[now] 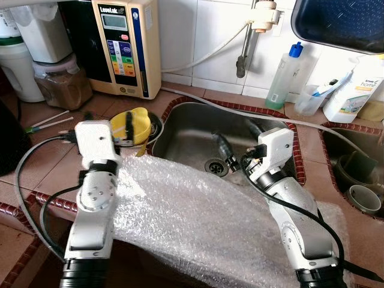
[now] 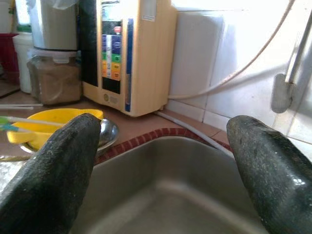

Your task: Kitchen organization

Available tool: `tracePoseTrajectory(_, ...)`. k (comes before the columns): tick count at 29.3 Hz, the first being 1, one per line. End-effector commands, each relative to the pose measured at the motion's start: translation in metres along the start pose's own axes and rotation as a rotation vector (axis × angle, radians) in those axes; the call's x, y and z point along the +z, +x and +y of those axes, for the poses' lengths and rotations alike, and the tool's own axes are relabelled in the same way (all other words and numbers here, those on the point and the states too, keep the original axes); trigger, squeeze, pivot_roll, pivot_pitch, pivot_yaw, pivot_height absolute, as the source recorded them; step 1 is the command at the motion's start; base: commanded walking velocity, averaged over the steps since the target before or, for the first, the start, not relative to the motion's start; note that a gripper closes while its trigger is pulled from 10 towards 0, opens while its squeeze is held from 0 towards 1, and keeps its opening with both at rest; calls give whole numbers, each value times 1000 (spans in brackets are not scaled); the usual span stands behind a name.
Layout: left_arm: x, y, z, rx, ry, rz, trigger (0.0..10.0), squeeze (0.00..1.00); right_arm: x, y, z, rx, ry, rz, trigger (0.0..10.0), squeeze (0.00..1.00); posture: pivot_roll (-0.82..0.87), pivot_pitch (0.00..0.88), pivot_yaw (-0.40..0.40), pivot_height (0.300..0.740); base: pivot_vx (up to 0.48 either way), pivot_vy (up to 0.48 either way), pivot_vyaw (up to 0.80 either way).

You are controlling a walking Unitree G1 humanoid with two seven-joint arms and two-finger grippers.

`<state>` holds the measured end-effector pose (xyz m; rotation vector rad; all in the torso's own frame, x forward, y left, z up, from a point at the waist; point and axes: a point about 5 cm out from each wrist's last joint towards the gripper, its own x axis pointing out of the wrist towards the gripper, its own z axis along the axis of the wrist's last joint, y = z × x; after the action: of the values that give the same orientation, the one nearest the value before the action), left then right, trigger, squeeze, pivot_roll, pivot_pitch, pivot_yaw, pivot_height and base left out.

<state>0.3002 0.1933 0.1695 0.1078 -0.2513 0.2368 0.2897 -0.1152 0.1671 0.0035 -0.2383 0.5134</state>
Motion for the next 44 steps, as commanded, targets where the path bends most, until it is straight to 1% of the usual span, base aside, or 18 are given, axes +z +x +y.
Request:
tracePoseTrajectory(1, -3, 3, 5, 27, 11, 21, 10000, 0, 6, 1, 3, 23, -15, -17, 10000, 0, 47, 0, -18, 740, 0, 0, 0)
tracePoseTrajectory(4, -6, 6, 10, 60, -10, 55, 10000, 0, 3, 2, 3, 8, -28, -14, 10000, 0, 54, 0, -18, 740, 0, 0, 0)
tracePoseTrajectory(8, -8, 6, 9, 63, -17, 71, 10000, 0, 3, 1, 3, 17, -19, -5, 10000, 0, 54, 0, -15, 740, 0, 0, 548)
tracePoseTrajectory(12, -10, 6, 5, 55, -36, 85, 10000, 0, 3, 1, 3, 17, -8, 5, 10000, 0, 52, 0, -12, 740, 0, 0, 400)
tracePoseTrajectory(17, -12, 6, -5, -1, -81, 106, 10000, 0, 0, 0, 2, -1, -3, 14, 10000, 0, 49, 0, -10, 740, 0, 0, 0)
tracePoseTrajectory(19, -14, 7, -11, -45, -116, 121, 10000, 0, 0, 0, 3, -3, -3, 16, 10000, 0, 50, 0, -10, 740, 0, 0, 0)
tracePoseTrajectory(21, -14, 7, -12, -50, -114, 119, 10000, 0, 0, 0, 3, 1, -3, 19, 10000, 0, 50, 0, -9, 740, 0, 0, 0)
tracePoseTrajectory(23, -15, 8, -16, -64, -122, 127, 10000, 0, -2, 1, 8, 53, 34, 45, 10000, 0, 46, 0, -8, 740, 0, 0, 0)
tracePoseTrajectory(27, -18, 11, -21, -87, -142, 142, 10000, 0, -6, -1, 14, 85, 82, 69, 10000, 0, 38, 0, -6, 740, 0, 0, 0)
tracePoseTrajectory(34, -24, 18, -30, -125, -177, 177, 10000, 0, -11, -3, 23, 106, 65, 92, 10000, 0, 26, 0, -5, 740, 0, 0, 0)
tracePoseTrajectory(36, -35, 21, -34, -117, -196, 247, 10000, 0, -11, -3, 28, 131, 70, 99, 10000, 0, 17, 0, 0, 740, 0, 0, 0)
tracePoseTrajectory(38, -36, 21, -35, -119, -207, 251, 10000, 0, -11, -3, 28, 137, 71, 101, 10000, 0, 13, 0, 0, 740, 0, 0, 0)
tracePoseTrajectory(39, -36, 23, -36, -118, -206, 239, 7569, 0, -10, -3, 29, 143, 80, 103, 10000, 0, 8, 0, 2, 740, 0, 0, 0)
tracePoseTrajectory(40, -36, 24, -36, -119, -205, 237, 4784, 0, -10, -4, 29, 145, 81, 105, 10000, 0, 7, 0, 2, 740, 0, 0, 0)
tracePoseTrajectory(41, -35, 25, -37, -118, -208, 233, 627, 0, -10, -4, 28, 147, 81, 106, 10000, 0, 7, 0, 2, 740, 0, 0, 0)
tracePoseTrajectory(42, -35, 26, -37, -117, -212, 231, 627, 0, -10, -4, 28, 148, 80, 107, 10000, 0, 7, 0, 2, 740, 0, 0, 0)
tracePoseTrajectory(43, -34, 27, -38, -118, -219, 227, 0, 0, -10, -5, 28, 152, 81, 109, 10000, 0, -1, 0, 2, 740, 0, 0, 0)
tracePoseTrajectory(44, -33, 29, -39, -127, -229, 221, 0, 0, -9, -6, 28, 158, 79, 109, 10000, 0, -1, 0, 2, 740, 0, 0, 0)
